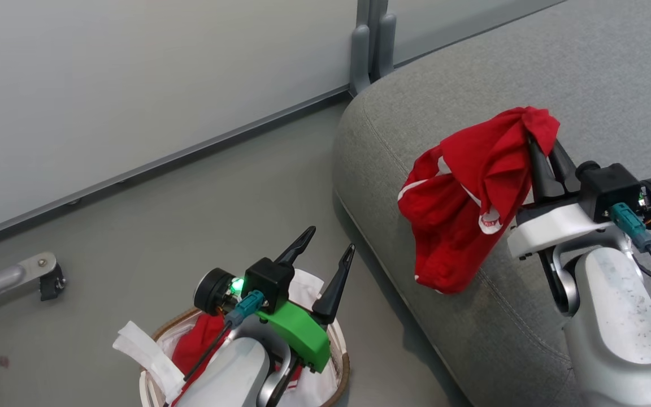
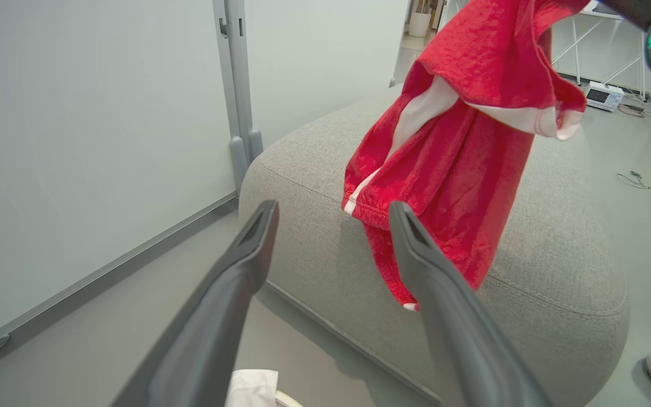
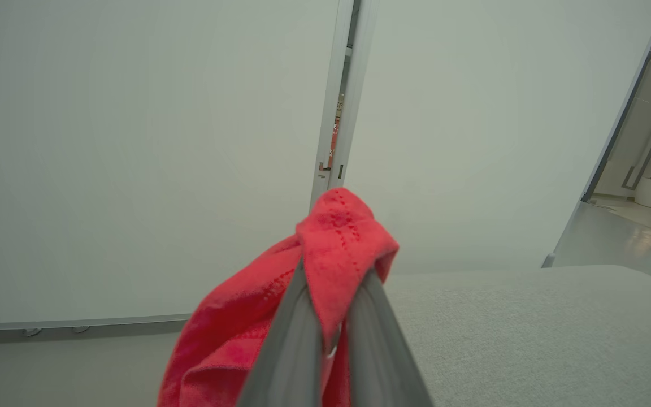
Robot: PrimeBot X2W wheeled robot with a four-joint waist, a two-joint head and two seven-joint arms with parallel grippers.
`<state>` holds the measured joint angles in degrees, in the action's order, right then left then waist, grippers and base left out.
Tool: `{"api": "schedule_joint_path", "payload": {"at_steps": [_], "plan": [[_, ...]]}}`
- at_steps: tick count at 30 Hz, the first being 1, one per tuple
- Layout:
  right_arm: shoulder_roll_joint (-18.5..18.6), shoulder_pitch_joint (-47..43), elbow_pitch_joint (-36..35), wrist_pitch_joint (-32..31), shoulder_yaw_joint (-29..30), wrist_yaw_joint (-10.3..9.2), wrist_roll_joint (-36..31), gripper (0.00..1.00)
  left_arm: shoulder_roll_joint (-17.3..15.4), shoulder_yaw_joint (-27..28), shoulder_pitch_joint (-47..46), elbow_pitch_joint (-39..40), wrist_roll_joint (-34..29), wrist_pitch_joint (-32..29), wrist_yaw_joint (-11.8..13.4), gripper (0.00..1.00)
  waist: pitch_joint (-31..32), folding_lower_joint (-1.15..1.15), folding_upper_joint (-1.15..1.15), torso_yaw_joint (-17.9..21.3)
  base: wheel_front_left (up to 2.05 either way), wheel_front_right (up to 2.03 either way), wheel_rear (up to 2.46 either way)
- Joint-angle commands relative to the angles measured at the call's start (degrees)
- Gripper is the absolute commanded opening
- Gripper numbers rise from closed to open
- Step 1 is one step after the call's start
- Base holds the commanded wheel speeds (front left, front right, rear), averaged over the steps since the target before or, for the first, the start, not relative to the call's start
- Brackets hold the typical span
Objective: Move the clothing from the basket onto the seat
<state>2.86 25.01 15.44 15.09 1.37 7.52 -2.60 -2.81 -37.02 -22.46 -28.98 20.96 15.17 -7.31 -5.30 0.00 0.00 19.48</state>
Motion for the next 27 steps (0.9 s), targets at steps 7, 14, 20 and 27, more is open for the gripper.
{"api": "schedule_joint_path", "payload": {"at_steps": [7, 14, 20, 27], "plan": [[0.12, 7.56, -0.28, 0.12, 4.04, -0.06, -2.12, 0.0, -0.41, -1.58, -3.33, 1.25, -0.79, -0.04, -0.27, 1.0, -7.24, 0.0, 0.0, -0.09, 0.0, 0.0, 0.0], [5.18, 23.38, 2.05, 0.12, 7.84, -0.06, -4.33, 0.0, -1.88, -2.73, -8.08, 3.14, -2.36, -0.04, -0.27, 1.0, -16.7, 0.0, 0.0, -3.65, 0.0, 0.0, 0.0], [10.98, 36.18, 6.62, 0.11, 11.26, -0.06, -5.34, 0.0, -3.09, -3.52, -12.74, 4.98, -3.85, -0.03, -0.27, 1.0, -25.54, 0.0, 0.0, -6.47, 0.0, 0.0, 0.0], [14.55, 40.19, 14.82, 0.12, 16.26, -0.06, -7.43, 0.0, -4.17, -3.85, -16.35, 5.95, -5.05, -0.03, -0.27, 1.0, -32.21, 0.0, 0.0, -8.41, 0.0, 0.0, 0.0]]}}
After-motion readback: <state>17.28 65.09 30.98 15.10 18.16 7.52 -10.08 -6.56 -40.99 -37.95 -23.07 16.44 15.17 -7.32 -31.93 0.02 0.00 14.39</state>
